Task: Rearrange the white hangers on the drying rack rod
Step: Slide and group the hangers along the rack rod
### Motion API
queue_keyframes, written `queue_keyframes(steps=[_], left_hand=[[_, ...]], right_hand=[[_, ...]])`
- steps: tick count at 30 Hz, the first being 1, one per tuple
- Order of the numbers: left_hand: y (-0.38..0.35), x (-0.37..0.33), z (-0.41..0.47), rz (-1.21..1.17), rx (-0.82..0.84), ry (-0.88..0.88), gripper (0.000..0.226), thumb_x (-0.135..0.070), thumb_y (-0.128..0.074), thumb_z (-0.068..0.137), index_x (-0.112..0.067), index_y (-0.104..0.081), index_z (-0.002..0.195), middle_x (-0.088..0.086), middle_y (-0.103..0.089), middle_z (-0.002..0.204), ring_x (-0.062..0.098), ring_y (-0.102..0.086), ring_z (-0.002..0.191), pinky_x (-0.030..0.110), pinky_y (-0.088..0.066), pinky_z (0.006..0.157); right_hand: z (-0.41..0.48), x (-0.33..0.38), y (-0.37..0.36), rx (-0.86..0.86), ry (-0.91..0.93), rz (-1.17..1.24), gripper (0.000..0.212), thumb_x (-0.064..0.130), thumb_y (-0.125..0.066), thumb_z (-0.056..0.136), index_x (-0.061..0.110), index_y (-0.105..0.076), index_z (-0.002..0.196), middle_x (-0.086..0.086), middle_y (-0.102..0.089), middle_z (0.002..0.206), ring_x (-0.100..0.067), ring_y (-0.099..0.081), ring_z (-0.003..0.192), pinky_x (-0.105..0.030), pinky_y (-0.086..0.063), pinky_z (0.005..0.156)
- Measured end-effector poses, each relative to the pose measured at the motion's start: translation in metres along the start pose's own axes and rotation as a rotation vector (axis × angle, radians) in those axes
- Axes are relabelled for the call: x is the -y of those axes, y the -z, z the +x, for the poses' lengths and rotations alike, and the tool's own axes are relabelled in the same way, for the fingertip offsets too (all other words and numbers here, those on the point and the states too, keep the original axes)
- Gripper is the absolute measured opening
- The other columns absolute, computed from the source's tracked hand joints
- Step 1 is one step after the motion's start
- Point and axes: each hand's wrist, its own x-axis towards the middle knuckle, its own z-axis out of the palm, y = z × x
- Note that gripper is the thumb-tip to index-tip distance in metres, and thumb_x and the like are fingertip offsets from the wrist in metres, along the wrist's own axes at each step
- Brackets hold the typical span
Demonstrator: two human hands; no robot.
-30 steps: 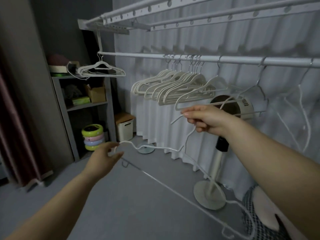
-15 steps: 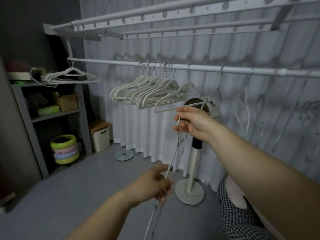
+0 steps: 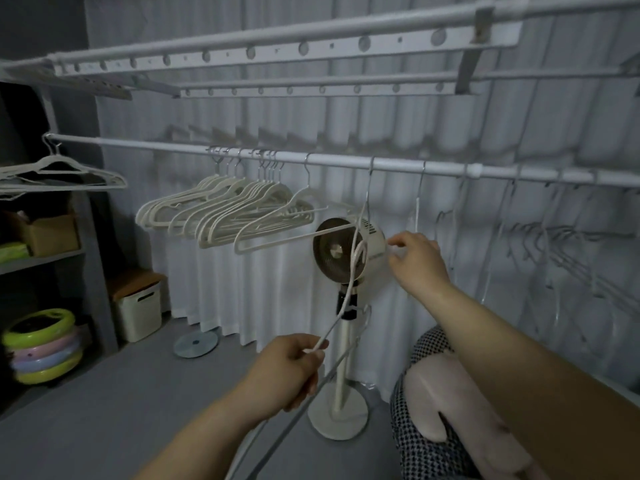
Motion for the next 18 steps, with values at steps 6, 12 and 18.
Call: queue_keyframes(steps=[6,12,18], left_hand=[[-0.023,-0.025,0.067,-0.048,-0.059,-0.043,0.021,-0.011,-0.043,0.094,-0.023,-0.056,0.083,-0.003,-0.047,0.03,0.007,-0.033,0.023,0.013,-0.025,0.031],[-0.049,-0.05,0.125,-0.054,-0.037,-0.095,0.025,-0.01,-0.042,0.094,-0.02,-0.057,0.078,-0.003,-0.049,0.033,0.008,-0.037,0.025,0.013,-0.029,0.032],[-0.063,-0.081,0.172,-0.038,-0.05,-0.191,0.026,-0.008,-0.04,0.095,-0.011,-0.056,0.074,-0.003,-0.05,0.033,0.007,-0.037,0.024,0.014,-0.03,0.03]], right_hand=[[0.055,-0.034,0.007,0.026,-0.044,-0.116,0.038,0.017,-0.047,0.09,0.012,-0.046,0.127,-0.013,-0.038,0.137,-0.03,-0.032,0.126,-0.034,-0.031,0.101],[0.103,-0.057,-0.001,0.104,-0.074,-0.123,0.051,0.018,-0.046,0.091,0.008,-0.027,0.137,-0.014,-0.033,0.141,-0.032,-0.036,0.126,-0.037,-0.037,0.098],[0.128,-0.088,0.0,0.175,-0.066,-0.111,0.054,0.009,-0.044,0.091,0.009,-0.02,0.139,-0.016,-0.035,0.137,-0.033,-0.048,0.115,-0.035,-0.042,0.088]])
